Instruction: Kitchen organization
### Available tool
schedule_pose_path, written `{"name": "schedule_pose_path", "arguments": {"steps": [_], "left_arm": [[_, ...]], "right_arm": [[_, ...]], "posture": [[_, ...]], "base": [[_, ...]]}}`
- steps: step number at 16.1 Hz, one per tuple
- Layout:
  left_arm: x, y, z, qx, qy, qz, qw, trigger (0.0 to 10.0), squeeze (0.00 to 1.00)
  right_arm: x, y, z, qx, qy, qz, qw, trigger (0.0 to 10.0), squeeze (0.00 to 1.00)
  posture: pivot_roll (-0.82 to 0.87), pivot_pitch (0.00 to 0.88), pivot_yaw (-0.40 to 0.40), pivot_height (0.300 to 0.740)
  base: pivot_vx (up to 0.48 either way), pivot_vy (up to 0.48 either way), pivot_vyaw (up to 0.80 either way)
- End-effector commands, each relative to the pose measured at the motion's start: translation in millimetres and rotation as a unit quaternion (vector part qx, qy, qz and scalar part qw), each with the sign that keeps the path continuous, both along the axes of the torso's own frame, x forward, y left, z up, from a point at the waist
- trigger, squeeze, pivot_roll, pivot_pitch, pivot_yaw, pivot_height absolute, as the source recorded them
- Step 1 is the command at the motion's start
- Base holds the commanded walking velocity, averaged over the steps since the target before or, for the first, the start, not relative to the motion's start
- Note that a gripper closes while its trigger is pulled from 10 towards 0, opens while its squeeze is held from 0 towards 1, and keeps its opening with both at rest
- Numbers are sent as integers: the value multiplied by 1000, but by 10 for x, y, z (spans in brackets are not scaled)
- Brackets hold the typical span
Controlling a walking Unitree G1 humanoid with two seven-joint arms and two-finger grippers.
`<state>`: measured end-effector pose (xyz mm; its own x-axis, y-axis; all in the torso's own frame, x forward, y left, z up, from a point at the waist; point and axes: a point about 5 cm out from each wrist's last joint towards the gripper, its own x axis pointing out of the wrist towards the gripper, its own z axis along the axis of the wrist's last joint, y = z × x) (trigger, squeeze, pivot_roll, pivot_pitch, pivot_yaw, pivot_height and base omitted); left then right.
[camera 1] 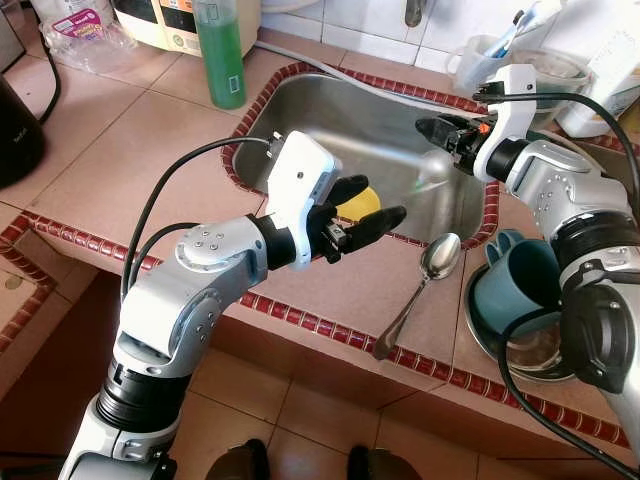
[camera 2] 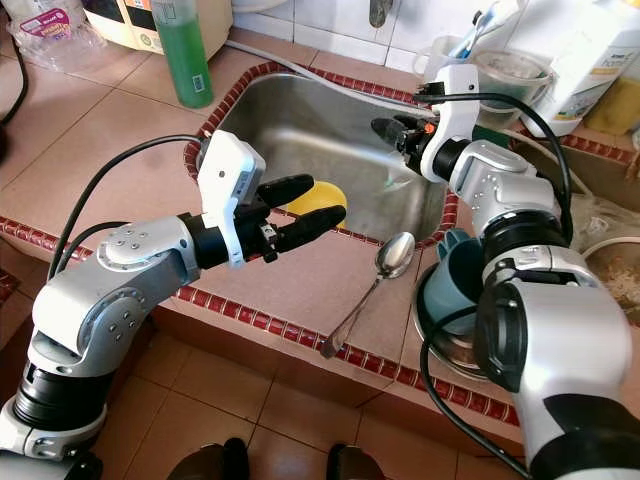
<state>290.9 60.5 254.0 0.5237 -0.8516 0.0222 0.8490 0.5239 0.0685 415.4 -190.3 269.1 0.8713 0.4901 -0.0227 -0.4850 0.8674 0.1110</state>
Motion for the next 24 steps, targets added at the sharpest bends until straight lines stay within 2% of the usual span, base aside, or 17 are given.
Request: {"name": "schedule_pose_path", "arguments": {"steps": [1,4,8,11,13,14,15,16,17,21,24], "left_arm": [[-38,-38,48,1,-11,-13,1000,10000,0],[-20,-18,48,2,-15,-6,1000,10000,0],[41,28,38,3,-27,21,999,10000,0],[172,188,38,-3,-40,79,996,10000,0],[252,298,26,-7,-42,116,992,10000,0],[319,372,38,-24,-38,146,988,10000,0],[372,416,51,-32,-40,170,984,10000,0],[418,456,52,-36,-42,191,980,10000,0],[464,514,47,-36,-51,214,975,10000,0],[521,604,-26,-58,-41,243,967,10000,0],[526,612,-43,-73,-45,244,966,10000,0]], "right_arm": [[-1,-61,93,9,-9,-8,1000,10000,1000],[-1,-69,115,13,-16,-9,1000,10000,1000],[-7,-106,223,33,-52,-17,998,10000,1000],[-42,-163,379,24,-129,-33,991,10000,1000],[-56,-202,425,6,-166,-74,983,10000,1000],[-54,-212,431,14,-174,-112,978,10000,1000],[-64,-169,425,28,-179,-111,977,10000,918],[-90,-106,415,26,-194,-104,975,10000,122],[-125,-18,395,27,-208,-95,973,10000,0],[-248,119,281,44,-226,-108,967,10000,0],[-353,104,227,34,-242,-136,960,10000,0]], "posture": [[-86,253,-66,736],[-85,245,-65,736],[-83,213,-60,736],[-88,166,-52,736],[-94,131,-48,736],[-94,106,-43,736],[-91,88,-39,736],[-88,70,-37,736],[-91,41,-23,736],[-107,4,0,736],[-121,0,14,736]], "base": [[0,0,0],[0,0,0],[0,0,0],[0,0,0],[0,0,0],[0,0,0],[0,0,0],[0,0,0],[0,0,0],[0,0,0],[0,0,0]]}}
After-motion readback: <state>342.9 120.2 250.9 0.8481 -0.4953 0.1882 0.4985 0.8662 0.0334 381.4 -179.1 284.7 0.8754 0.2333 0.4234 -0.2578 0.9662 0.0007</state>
